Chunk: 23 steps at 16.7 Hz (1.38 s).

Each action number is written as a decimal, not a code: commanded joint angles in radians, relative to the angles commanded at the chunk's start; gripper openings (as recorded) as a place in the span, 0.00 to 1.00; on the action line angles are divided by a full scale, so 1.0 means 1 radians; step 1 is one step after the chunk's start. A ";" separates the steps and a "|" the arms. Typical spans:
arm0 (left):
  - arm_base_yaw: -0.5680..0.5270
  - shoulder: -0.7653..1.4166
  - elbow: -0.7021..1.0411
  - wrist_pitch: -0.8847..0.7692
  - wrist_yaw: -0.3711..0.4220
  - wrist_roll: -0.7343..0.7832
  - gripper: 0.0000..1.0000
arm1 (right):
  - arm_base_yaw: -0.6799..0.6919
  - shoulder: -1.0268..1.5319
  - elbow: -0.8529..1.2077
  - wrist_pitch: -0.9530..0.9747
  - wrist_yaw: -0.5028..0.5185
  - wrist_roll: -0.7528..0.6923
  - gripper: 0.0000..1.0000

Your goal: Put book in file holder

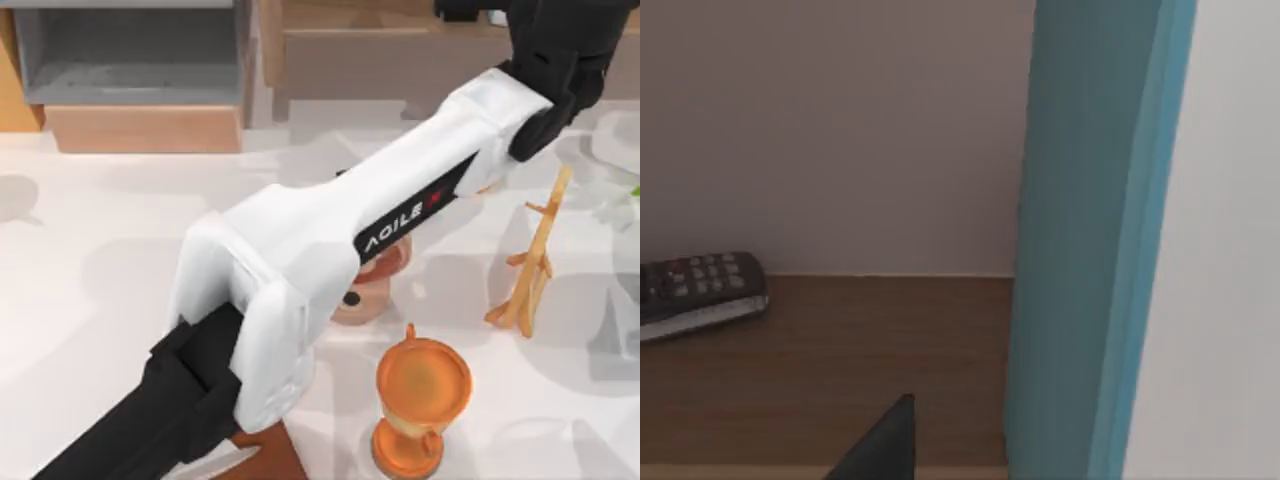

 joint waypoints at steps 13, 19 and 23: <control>0.000 0.000 0.000 0.000 0.000 0.000 0.00 | 0.000 0.000 0.000 0.000 0.000 0.000 1.00; -0.005 -0.003 0.000 -0.002 0.000 0.001 0.00 | 0.000 0.000 0.000 0.000 0.000 0.000 1.00; -0.005 -0.021 0.000 -0.020 0.000 0.002 0.00 | 0.000 0.000 0.000 0.000 0.000 0.000 1.00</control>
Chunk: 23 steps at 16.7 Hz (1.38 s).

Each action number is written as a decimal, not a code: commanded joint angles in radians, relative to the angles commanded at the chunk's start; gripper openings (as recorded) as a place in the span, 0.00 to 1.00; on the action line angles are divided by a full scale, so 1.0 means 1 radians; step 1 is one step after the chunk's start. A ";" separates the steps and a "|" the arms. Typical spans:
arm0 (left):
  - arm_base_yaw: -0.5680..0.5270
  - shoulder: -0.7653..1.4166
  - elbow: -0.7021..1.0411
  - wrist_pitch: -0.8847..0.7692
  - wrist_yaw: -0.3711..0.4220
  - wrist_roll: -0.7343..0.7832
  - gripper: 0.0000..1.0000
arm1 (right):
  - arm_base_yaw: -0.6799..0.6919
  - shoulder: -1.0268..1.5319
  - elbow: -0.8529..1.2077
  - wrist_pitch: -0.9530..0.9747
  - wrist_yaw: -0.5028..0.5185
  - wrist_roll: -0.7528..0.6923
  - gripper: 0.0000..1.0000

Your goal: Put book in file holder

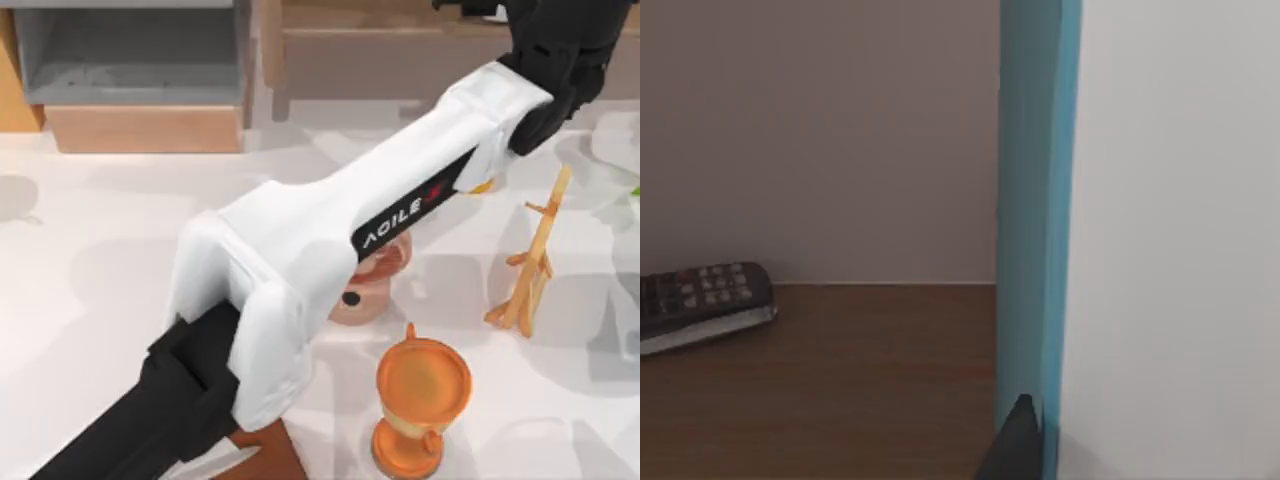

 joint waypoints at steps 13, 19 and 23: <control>-0.014 -0.171 -0.272 0.089 0.027 0.145 0.00 | 0.000 0.000 0.000 0.000 0.000 0.000 1.00; -0.020 -0.518 -0.826 0.218 0.066 0.406 0.00 | 0.000 0.000 0.000 0.000 0.000 0.000 1.00; -0.020 -0.808 -1.249 0.300 0.105 0.611 0.00 | 0.000 0.000 0.000 0.000 0.000 0.000 1.00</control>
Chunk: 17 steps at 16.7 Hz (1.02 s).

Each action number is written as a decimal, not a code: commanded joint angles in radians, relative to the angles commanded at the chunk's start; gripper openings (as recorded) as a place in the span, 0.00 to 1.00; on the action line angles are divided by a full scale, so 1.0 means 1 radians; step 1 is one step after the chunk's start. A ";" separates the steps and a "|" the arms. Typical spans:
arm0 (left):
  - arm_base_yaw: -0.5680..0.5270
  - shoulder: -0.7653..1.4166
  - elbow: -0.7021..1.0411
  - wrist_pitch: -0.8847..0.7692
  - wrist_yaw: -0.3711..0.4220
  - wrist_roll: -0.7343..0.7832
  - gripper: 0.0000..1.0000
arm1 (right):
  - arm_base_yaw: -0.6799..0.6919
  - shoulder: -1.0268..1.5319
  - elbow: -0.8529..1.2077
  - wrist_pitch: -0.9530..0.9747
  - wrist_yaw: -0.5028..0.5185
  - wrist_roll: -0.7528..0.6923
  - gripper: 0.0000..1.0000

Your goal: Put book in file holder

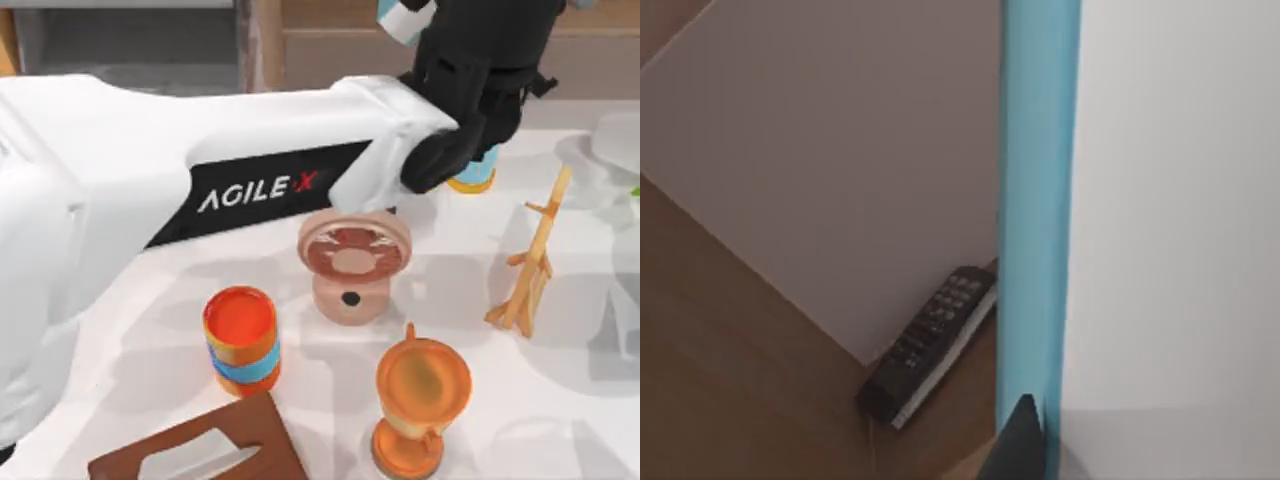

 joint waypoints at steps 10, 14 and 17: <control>0.174 -0.564 -0.869 0.193 0.191 0.553 0.00 | 0.000 0.000 0.000 0.000 0.000 0.000 1.00; 0.357 -0.586 -1.017 0.273 0.306 0.729 0.00 | 0.000 0.000 0.000 0.000 0.000 0.000 1.00; 0.495 -0.535 -1.027 0.337 0.399 0.824 0.00 | 0.000 0.000 0.000 0.000 0.000 0.000 1.00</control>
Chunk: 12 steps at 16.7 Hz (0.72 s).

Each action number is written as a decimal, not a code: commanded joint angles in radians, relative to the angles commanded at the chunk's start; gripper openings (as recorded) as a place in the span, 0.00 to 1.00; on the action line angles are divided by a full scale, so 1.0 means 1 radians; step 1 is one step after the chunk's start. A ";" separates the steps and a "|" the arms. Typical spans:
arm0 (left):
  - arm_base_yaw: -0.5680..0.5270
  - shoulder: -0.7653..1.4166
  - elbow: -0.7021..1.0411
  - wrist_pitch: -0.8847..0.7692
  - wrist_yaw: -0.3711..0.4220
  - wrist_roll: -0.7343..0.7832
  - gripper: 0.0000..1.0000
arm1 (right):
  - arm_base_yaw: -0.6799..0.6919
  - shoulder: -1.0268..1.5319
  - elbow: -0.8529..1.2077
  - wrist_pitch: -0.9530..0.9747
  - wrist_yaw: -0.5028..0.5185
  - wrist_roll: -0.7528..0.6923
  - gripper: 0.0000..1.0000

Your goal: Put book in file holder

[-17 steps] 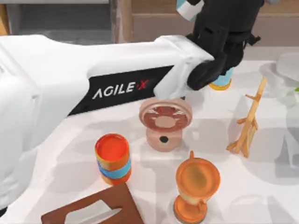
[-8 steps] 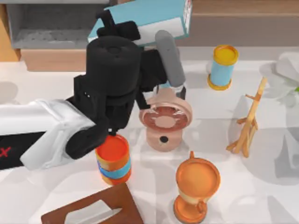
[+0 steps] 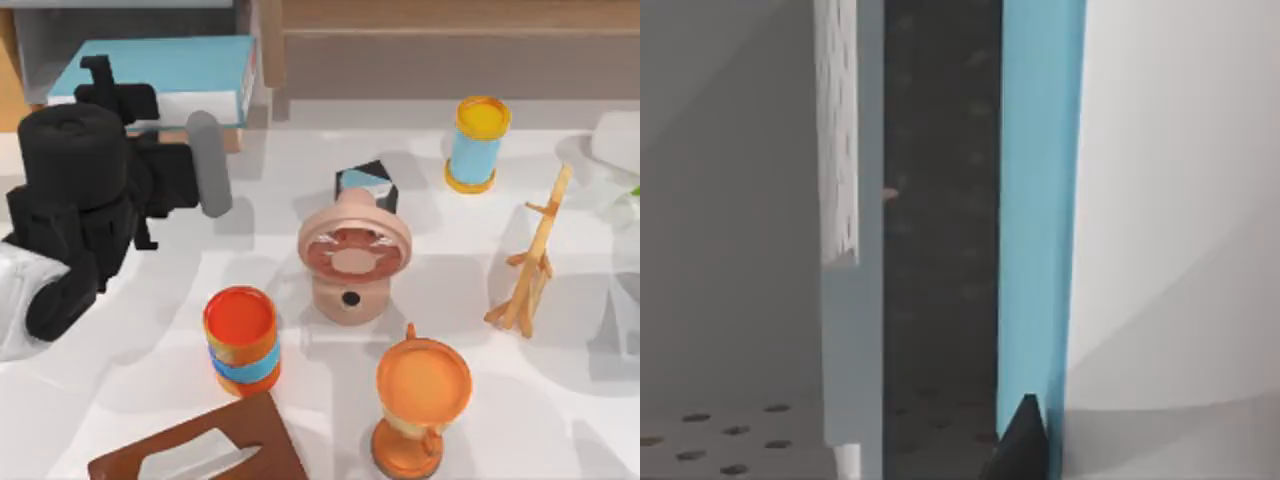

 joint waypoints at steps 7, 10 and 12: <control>0.172 0.152 0.077 0.084 0.143 0.095 0.00 | 0.000 0.000 0.000 0.000 0.000 0.000 1.00; 0.172 0.152 0.077 0.084 0.143 0.095 0.00 | 0.000 0.000 0.000 0.000 0.000 0.000 1.00; 0.168 0.150 0.073 0.083 0.142 0.095 0.00 | 0.000 0.000 0.000 0.000 0.000 0.000 1.00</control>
